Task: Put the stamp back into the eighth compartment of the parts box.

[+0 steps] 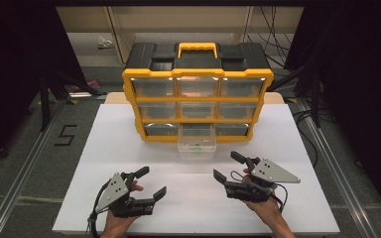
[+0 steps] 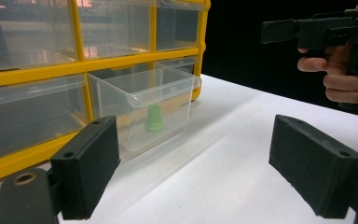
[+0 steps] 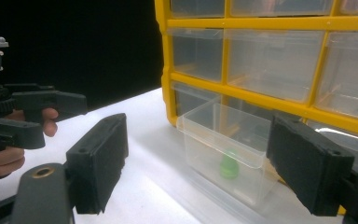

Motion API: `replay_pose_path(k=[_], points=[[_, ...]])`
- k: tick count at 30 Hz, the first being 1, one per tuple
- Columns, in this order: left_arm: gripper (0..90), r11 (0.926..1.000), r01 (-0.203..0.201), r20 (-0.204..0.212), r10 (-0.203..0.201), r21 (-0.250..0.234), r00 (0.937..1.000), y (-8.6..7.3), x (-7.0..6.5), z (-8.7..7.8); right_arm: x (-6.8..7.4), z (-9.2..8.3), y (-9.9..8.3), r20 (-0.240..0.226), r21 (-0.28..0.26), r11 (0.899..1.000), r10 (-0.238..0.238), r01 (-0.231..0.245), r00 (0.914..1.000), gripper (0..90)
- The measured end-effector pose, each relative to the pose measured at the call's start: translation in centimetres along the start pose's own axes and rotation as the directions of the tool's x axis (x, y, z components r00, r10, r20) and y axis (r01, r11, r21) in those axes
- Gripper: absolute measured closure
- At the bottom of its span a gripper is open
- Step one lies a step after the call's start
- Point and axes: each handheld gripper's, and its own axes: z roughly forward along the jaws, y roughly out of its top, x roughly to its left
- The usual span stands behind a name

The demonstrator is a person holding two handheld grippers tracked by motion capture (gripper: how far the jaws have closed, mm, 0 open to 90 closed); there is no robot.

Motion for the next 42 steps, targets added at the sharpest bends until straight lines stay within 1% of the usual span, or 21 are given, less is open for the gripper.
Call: replay_pose_path(k=[6, 11, 15, 31, 36, 42], points=[[15.4, 1.0000, -0.004, 0.001, 0.004, 0.000, 1.0000, 0.0, 0.0, 0.0, -0.2, -0.4, -0.3, 0.011, -0.007, 1.000, 0.007, -0.006, 0.9999, 21.1], [15.4, 1.0000, -0.004, 0.002, 0.004, 0.004, 1.0000, 0.0, 0.0, 0.0, -0.3, -0.7, -0.5, 0.016, -0.012, 1.000, -0.005, 0.005, 0.9999, 19.6], [15.4, 1.0000, -0.005, 0.005, 0.005, 0.007, 1.0000, 0.0, -0.1, 0.0, -0.3, -1.0, -0.8, 0.019, -0.012, 1.000, -0.007, 0.007, 0.9998, 19.2], [15.4, 0.9999, -0.008, 0.015, 0.007, 0.010, 0.9999, 0.0, -0.2, 0.1, -0.5, -1.7, -1.9, 0.043, -0.002, 1.000, 0.009, -0.009, 0.9990, 19.0], [15.4, 0.9999, -0.004, 0.011, 0.004, 0.014, 0.9999, 0.0, -0.1, 0.1, -0.4, -1.8, -2.2, 0.047, -0.001, 1.000, -0.001, 0.001, 0.9989, 19.0], [15.4, 0.9998, -0.002, 0.016, 0.001, 0.021, 0.9999, -0.1, 0.0, 0.2, -0.5, -2.3, -2.8, 0.050, -0.003, 1.000, 0.008, -0.008, 0.9987, 19.0]])
